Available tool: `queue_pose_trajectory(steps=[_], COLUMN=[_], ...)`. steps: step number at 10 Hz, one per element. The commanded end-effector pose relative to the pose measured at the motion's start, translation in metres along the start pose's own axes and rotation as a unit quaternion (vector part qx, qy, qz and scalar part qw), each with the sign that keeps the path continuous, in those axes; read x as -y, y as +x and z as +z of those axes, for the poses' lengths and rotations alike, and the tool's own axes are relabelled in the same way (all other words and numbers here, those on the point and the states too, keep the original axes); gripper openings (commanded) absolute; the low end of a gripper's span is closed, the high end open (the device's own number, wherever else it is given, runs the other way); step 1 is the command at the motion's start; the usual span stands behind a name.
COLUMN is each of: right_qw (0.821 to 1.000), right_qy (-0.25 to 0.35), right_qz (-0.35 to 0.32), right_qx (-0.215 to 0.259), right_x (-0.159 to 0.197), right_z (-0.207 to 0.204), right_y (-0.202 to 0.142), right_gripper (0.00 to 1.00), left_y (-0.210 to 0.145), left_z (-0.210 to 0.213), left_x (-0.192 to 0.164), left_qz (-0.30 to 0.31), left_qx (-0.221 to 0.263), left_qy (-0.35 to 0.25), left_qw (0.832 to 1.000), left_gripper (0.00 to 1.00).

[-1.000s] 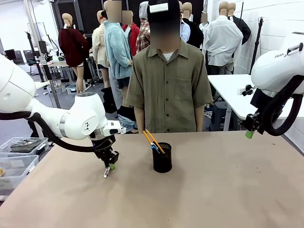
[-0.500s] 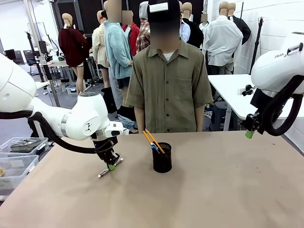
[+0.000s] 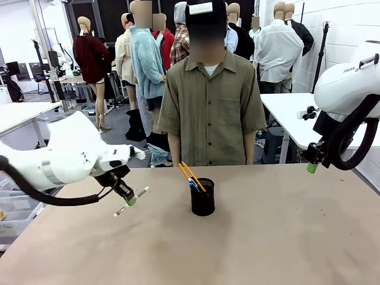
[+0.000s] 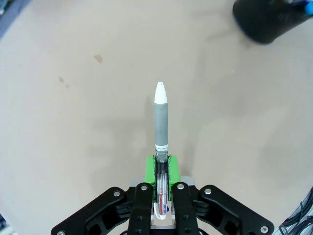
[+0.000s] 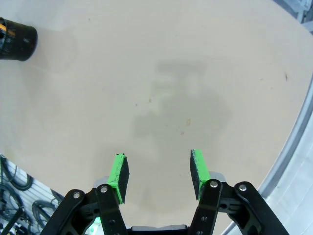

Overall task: Place the pens into the pen holder.
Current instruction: Pick up a writing instrument from the table and place it into the Pen holder.

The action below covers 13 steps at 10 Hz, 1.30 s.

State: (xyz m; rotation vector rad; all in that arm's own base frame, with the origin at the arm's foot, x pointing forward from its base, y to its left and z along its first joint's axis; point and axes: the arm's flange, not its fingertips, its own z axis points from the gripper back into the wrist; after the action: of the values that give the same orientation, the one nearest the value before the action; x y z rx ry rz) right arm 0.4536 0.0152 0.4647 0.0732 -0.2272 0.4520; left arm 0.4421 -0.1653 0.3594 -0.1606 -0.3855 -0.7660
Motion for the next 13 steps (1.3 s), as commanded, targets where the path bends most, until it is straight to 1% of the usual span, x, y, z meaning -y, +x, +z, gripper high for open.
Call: queue_pose_trajectory(steps=[1,2,3,5,6,7,8,9,11,12,13], right_qw=[1.0,1.0,1.0,1.0,1.0,1.0,1.0,1.0,1.0,1.0,1.0], right_qy=[-0.013,-0.013,-0.013,-0.013,-0.013,-0.013,-0.013,-0.013,-0.013,-0.013,-0.013], right_qz=[0.005,0.005,0.005,0.005,0.005,0.005,0.005,0.005,0.005,0.005,0.005], right_qx=[0.003,0.003,0.003,0.003,0.003,0.003,0.003,0.003,0.003,0.003,0.003], right_x=[-0.001,-0.001,-0.001,-0.001,-0.001,-0.001,-0.001,-0.001,-0.001,-0.001,-0.001], right_z=[-0.003,-0.003,-0.003,-0.003,-0.003,-0.003,-0.003,-0.003,-0.003,-0.003,-0.003], right_y=[-0.002,-0.002,-0.002,-0.002,-0.002,-0.002,-0.002,-0.002,-0.002,-0.002,-0.002], right_gripper=[0.64,0.64,0.64,0.64,0.64,0.64,0.64,0.64,0.64,0.64,0.64], left_y=[-0.029,-0.032,-0.032,-0.024,-0.016,-0.006,0.009,0.03,0.072,0.097,0.121], left_z=[0.019,0.027,0.033,0.043,0.051,0.059,0.063,0.068,0.067,0.062,0.054], left_x=[0.001,0.005,0.005,0.002,-0.004,-0.003,0.001,0.007,0.024,0.036,0.041], left_qz=[-0.059,-0.109,-0.127,-0.149,-0.168,-0.211,-0.209,-0.225,-0.234,-0.241,-0.238], left_qx=[0.113,0.169,0.207,0.258,0.303,0.359,0.399,0.414,0.425,0.434,0.451], left_qy=[-0.086,-0.131,-0.146,-0.16,-0.183,-0.217,-0.217,-0.219,-0.235,-0.242,-0.223], left_qw=[0.988,0.971,0.959,0.941,0.92,0.883,0.866,0.855,0.842,0.834,0.831], left_gripper=[0.0,0.0,0.0,0.0,0.0,0.0,0.0,0.0,0.0,0.0,0.0])
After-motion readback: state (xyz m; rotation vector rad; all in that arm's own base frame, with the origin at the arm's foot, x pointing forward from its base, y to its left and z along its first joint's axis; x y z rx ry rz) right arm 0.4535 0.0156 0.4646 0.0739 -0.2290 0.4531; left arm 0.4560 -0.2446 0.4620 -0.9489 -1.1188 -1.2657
